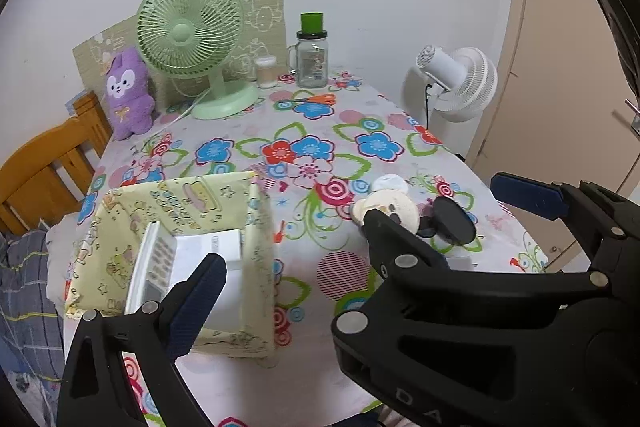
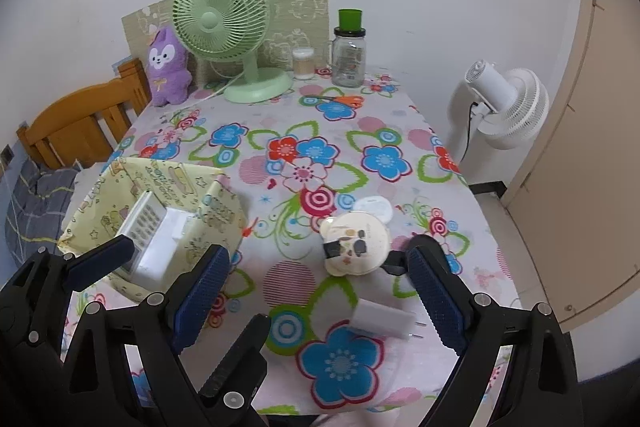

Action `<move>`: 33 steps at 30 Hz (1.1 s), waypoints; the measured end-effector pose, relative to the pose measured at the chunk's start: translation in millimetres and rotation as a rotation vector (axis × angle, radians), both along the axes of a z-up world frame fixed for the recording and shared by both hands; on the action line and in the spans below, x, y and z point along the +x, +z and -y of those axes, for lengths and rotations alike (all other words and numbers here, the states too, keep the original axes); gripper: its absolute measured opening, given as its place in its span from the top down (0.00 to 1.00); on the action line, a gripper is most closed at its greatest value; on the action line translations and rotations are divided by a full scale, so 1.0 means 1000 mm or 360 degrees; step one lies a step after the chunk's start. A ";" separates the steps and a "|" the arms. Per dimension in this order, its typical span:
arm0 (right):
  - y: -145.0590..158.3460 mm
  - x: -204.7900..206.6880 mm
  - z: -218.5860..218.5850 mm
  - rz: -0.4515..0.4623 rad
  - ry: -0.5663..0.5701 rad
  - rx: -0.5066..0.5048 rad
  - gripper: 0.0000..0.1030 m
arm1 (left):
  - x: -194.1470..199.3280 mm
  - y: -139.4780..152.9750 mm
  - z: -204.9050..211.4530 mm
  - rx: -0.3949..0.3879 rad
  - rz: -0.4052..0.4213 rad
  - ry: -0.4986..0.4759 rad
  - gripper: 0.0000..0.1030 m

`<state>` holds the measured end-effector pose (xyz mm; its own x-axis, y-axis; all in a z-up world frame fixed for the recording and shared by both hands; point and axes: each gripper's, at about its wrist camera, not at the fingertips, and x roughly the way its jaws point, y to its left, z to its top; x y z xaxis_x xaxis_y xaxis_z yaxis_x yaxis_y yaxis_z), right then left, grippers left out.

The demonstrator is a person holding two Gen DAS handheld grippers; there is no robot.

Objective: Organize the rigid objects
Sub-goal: 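Withdraw both tools from the box toward the remaining items on the table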

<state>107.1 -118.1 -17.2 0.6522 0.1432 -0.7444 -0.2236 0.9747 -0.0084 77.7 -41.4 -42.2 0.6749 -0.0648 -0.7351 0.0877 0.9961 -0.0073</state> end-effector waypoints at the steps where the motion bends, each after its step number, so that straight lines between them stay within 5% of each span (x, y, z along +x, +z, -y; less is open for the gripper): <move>1: 0.000 0.000 0.002 0.0001 -0.0004 -0.0004 0.10 | 0.000 0.000 0.002 -0.0004 0.0000 -0.0004 0.03; 33: -0.064 0.010 0.083 0.0115 -0.0120 0.0023 0.10 | 0.021 -0.067 0.078 0.0017 0.0049 -0.0192 0.03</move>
<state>116.9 -201.1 -81.4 0.7134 0.1022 -0.6932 -0.1490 0.9888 -0.0076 98.6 -118.9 -109.4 0.6849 -0.1391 -0.7152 0.2067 0.9784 0.0076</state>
